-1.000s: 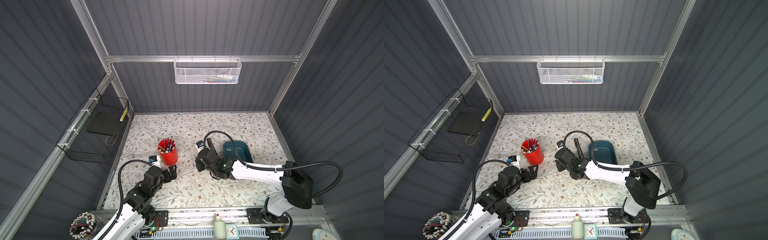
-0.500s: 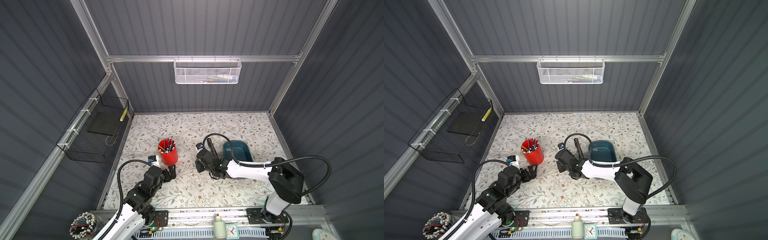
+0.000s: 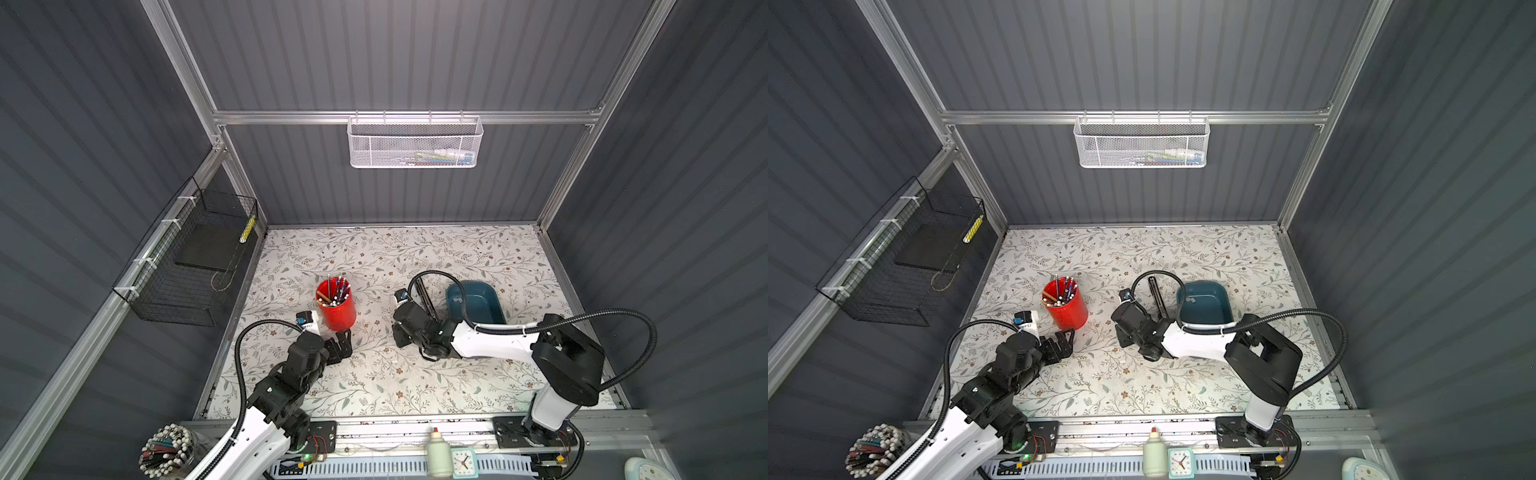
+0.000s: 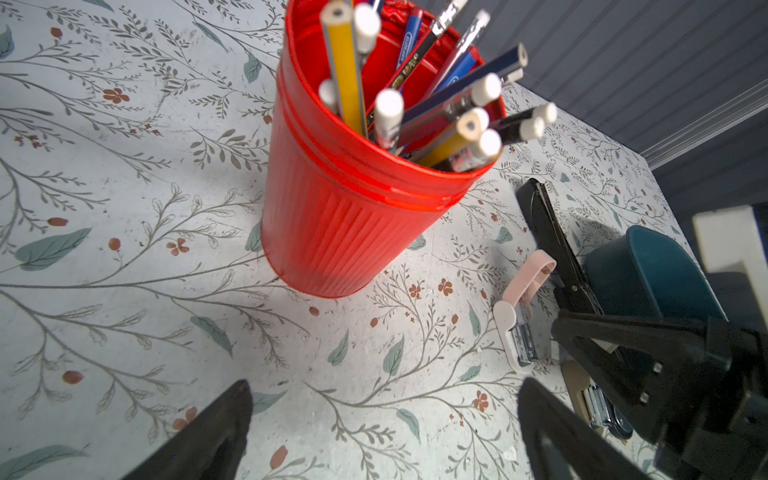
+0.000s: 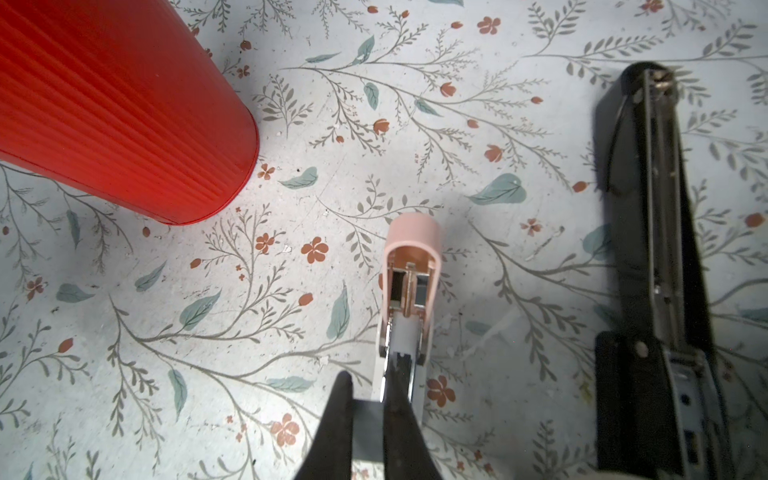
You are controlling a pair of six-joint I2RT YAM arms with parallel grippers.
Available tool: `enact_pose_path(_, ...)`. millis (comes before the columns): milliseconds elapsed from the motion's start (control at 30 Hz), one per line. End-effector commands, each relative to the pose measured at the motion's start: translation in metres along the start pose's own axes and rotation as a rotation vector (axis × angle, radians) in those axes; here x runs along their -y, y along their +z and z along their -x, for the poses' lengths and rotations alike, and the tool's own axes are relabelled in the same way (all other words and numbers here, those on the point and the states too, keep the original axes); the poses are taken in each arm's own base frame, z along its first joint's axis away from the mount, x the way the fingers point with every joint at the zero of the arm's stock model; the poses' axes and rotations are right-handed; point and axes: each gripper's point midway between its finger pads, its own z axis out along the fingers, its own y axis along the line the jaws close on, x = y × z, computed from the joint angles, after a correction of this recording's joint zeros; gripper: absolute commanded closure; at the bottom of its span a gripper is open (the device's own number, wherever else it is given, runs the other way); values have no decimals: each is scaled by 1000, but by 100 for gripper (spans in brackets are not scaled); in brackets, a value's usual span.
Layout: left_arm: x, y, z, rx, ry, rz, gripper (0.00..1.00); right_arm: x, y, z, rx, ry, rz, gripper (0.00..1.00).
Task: Load the staples into the stapler
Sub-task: 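Lower the right gripper into the open pink stapler's channel, then press the staple strip into the pink stapler's channel with the right gripper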
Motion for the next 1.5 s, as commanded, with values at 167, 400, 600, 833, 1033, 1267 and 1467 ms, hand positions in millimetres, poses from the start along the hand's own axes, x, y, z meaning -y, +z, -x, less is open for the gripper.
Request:
enact_pose_path(167,2,-4,8,26,18,-1,0,10,12,-12,-20,44,-47,92)
enact_pose_path(400,2,-4,8,26,19,-1,0,13,16,-13,-24,43,-61,93)
enact_pose_path(600,2,-4,8,25,19,0,0,15,17,-15,-27,39,-65,93)
enact_pose_path(833,2,-4,9,26,18,0,0,15,22,-17,-33,39,-69,93)
enact_pose_path(1033,2,-4,8,25,18,2,0,16,26,-22,-46,41,-67,93)
enact_pose_path(1267,2,-4,8,24,19,2,0,16,26,-21,-45,41,-68,93)
enact_pose_path(1467,2,-4,8,24,18,3,0,15,23,-19,-47,37,-58,94)
